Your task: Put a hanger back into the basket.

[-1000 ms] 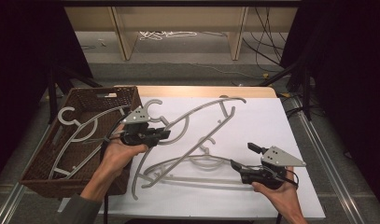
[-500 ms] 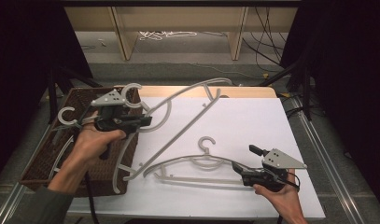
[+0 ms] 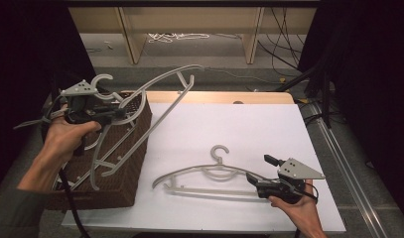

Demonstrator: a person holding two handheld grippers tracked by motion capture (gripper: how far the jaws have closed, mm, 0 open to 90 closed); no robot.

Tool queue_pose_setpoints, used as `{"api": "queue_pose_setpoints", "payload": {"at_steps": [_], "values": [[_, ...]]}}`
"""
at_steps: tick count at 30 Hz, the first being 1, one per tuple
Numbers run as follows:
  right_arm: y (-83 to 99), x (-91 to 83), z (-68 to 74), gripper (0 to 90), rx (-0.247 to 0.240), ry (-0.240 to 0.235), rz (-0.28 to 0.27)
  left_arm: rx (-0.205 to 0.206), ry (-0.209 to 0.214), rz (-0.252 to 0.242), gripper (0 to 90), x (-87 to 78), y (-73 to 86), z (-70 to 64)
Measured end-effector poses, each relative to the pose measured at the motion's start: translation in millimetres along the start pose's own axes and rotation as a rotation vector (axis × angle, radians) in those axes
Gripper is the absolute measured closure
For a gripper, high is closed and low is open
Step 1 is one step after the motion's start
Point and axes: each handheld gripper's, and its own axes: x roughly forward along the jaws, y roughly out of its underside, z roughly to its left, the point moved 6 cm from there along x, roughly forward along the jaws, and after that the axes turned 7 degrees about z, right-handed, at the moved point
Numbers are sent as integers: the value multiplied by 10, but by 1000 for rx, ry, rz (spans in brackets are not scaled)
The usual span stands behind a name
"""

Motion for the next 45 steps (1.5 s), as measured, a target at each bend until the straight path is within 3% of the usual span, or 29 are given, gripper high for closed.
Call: {"api": "queue_pose_setpoints", "payload": {"at_steps": [1,2,3,5,7,11,13,19,21,30,33,36,45], "values": [[11,-5,15,173,13,-12,15,-7,-7,-4,818,4,5,49],[11,-4,3,173,-1,-9,14,1,-19,12,818,-6,21,108],[11,1,-1,173,-5,-8,11,-15,-27,4,818,4,25,145],[20,-3,15,173,14,-19,25,3,-62,30,818,-2,57,245],[13,0,-4,173,-6,-7,12,16,-91,60,817,-2,99,319],[19,-9,19,175,12,-16,25,22,-141,73,818,11,167,459],[22,-5,19,175,13,-16,26,57,-190,106,817,3,220,543],[25,13,8,178,2,-14,21,33,-243,133,817,3,366,722],[17,24,14,179,2,-14,6,21,-246,139,817,5,408,772],[31,14,24,180,18,-23,35,27,-303,150,817,-1,532,985],[27,14,10,180,2,-16,24,30,-316,153,817,-10,594,1043],[34,17,19,180,16,-21,34,13,-320,156,817,-25,664,1082],[27,27,12,180,8,-12,19,27,-344,192,817,-67,861,1167]]}}
